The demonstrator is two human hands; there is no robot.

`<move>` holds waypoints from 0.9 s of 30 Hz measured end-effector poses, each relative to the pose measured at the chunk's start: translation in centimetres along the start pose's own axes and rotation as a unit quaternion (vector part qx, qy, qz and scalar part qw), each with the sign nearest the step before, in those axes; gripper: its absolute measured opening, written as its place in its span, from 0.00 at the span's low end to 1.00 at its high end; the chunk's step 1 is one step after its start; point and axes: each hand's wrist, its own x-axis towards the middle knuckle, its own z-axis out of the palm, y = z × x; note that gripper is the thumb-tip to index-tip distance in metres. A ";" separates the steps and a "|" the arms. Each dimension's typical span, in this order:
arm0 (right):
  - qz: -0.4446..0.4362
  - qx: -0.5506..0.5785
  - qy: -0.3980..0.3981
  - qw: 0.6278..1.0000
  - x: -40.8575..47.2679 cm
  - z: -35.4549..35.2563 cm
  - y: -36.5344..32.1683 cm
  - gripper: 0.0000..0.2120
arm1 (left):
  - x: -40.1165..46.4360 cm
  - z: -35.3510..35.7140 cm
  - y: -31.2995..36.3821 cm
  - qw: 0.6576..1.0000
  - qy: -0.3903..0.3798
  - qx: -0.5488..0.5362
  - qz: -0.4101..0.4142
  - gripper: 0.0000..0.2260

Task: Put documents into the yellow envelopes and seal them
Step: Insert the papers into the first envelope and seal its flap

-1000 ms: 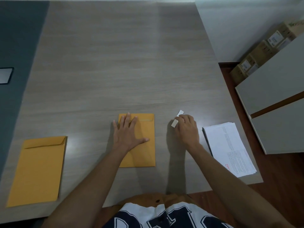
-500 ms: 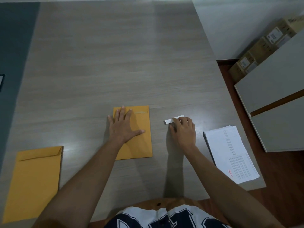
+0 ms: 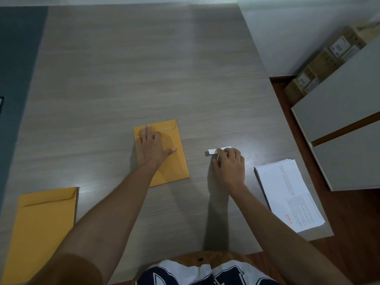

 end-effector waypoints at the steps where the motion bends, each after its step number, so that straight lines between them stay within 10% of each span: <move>1: 0.002 0.000 0.002 1.000 0.0 0.0 0.0 0.14 | 0.2 -0.1 0.2 1.000 0.013 -0.008 -0.008 0.37; 27: -0.018 0.001 0.004 1.000 -0.1 -0.6 -2.3 0.16 | -0.3 -1.7 0.2 0.998 0.007 -0.061 -0.001 0.34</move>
